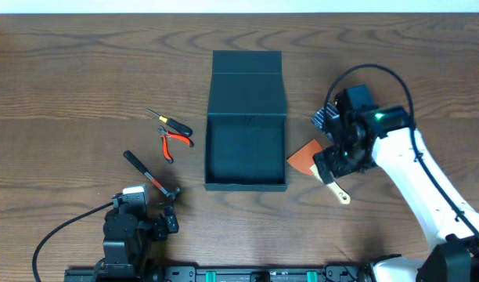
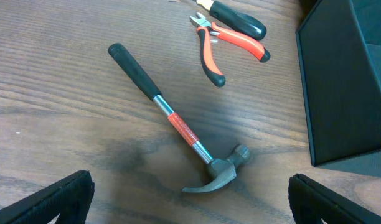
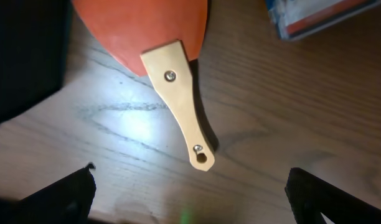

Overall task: Pack container
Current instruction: 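Reach the right gripper to the orange scraper's wooden handle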

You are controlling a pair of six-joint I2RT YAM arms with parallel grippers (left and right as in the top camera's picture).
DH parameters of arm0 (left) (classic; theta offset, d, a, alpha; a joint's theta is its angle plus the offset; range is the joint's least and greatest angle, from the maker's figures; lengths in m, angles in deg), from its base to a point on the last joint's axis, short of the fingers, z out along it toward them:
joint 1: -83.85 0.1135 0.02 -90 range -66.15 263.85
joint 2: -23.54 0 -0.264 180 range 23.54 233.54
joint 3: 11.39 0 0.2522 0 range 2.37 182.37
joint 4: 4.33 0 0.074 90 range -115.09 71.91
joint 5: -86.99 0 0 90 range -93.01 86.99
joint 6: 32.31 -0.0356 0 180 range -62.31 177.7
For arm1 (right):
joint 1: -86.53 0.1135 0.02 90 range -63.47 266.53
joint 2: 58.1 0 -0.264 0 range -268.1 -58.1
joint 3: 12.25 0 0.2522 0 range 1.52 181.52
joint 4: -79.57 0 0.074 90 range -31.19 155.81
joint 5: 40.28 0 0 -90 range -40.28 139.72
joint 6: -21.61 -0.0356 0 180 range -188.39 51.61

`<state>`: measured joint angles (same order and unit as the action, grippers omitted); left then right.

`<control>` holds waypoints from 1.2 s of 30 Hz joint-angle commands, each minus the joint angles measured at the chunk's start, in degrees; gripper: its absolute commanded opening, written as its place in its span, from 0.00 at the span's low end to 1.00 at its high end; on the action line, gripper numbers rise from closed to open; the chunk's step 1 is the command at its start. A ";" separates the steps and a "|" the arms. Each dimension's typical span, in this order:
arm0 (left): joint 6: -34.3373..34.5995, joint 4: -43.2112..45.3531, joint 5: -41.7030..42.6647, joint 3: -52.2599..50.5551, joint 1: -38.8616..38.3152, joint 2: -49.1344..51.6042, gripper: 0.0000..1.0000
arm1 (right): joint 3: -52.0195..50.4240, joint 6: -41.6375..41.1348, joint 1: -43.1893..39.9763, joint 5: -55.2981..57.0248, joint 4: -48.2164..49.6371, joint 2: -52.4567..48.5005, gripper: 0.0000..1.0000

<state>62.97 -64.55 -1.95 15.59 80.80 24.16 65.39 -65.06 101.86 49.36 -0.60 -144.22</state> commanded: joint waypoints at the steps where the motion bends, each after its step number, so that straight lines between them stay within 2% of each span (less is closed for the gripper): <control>1: -0.76 -2.47 -0.68 -1.68 0.20 -0.33 0.99 | -4.24 -1.70 1.31 1.38 2.32 -0.48 0.99; 12: -0.76 -2.47 -0.68 -1.68 0.20 -0.33 0.99 | -11.39 -6.78 2.71 0.83 13.20 -2.82 0.99; 22: -0.76 -2.47 -0.68 -1.68 0.20 -0.33 0.99 | -14.36 -7.19 2.71 0.98 17.66 -8.72 0.99; 27: -0.76 -2.47 -0.68 -1.68 0.20 -0.33 0.99 | -14.36 -7.87 2.71 0.98 18.64 -12.39 0.94; 29: -0.76 -2.47 -0.68 -1.68 0.20 -0.33 0.99 | -14.36 -8.17 2.71 0.98 19.06 -13.49 0.86; 33: -0.76 -2.47 -0.68 -1.68 0.20 -0.33 0.99 | -14.36 -9.51 2.71 0.98 19.58 -14.69 0.54; 36: -0.76 -2.47 -0.68 -1.68 0.20 -0.33 0.99 | -14.34 -10.36 2.71 0.92 20.17 -14.69 0.36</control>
<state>62.97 -64.55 -1.95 15.59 80.80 24.16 52.30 -73.80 104.14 49.75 18.15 -155.81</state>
